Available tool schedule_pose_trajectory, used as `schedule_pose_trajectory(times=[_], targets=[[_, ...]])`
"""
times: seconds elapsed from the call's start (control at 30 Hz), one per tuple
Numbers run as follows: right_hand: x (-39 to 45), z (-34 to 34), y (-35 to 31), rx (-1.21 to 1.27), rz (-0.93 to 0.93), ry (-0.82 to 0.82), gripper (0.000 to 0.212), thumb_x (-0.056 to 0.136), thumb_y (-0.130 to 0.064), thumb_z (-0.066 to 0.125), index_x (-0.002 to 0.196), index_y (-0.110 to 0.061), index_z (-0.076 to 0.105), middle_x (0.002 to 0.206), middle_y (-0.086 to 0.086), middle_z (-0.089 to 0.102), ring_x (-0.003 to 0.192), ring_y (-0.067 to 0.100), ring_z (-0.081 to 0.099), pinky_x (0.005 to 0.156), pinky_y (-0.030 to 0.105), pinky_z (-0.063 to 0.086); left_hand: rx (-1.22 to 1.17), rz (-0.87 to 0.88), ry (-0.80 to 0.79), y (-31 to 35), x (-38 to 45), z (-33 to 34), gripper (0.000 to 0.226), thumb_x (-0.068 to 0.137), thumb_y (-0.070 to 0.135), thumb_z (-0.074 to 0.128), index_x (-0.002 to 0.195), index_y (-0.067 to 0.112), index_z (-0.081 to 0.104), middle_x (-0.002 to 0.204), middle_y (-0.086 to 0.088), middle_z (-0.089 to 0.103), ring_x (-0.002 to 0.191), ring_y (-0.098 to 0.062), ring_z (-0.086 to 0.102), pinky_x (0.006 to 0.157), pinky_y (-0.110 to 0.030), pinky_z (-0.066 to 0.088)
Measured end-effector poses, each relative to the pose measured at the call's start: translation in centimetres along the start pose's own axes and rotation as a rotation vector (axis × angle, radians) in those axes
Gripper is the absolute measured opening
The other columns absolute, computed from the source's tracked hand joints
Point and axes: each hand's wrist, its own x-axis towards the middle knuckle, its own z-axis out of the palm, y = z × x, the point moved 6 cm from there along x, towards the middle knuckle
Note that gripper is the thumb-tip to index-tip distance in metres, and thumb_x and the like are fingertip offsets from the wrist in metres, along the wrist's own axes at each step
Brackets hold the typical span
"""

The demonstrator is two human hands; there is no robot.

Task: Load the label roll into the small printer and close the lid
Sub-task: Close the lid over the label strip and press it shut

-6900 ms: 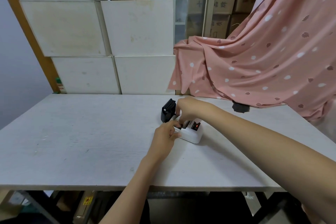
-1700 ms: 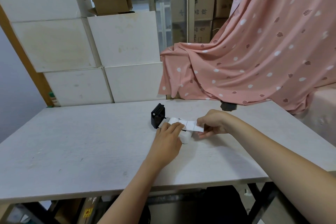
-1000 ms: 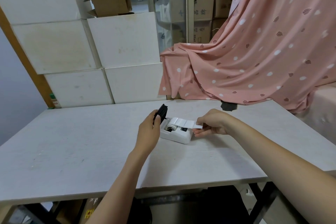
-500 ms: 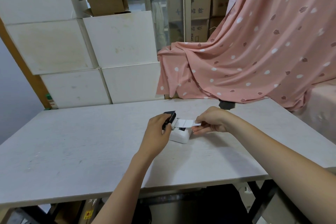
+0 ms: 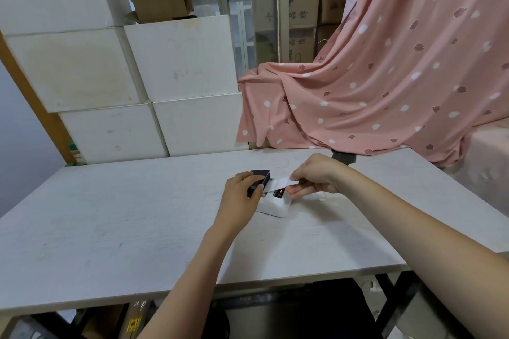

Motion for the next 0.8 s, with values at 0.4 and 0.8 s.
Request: schedule_pose_trajectory(times=[0.4,0.8], targets=[[0.2,0.5,0.2,-0.021,0.025,-0.002,0.027,0.098,0.009,0.054,0.122,0.022,0.051,0.074,0.032,0.071,0.067,0.035,0.076,0.061,0.04,0.065,0.024,0.045,-0.051,0.1,-1.3,1.2,0.035,0.098,0.03,0.058,0.131,0.022,0.065,0.141,0.005,0.05,0.135,-0.014,0.033,0.104,-0.019,0.03],[-0.3,0.2,1.3,0.02,0.069,-0.023,0.028,0.098,0.009,0.056,0.122,0.023,0.05,0.071,0.029,0.071,0.078,0.037,0.075,0.064,0.045,0.064,0.235,0.072,0.154,2.5,-2.5,2.3,0.059,0.071,0.066,0.065,0.109,0.021,0.061,0.126,0.008,0.054,0.116,-0.022,0.046,0.096,-0.036,0.045]])
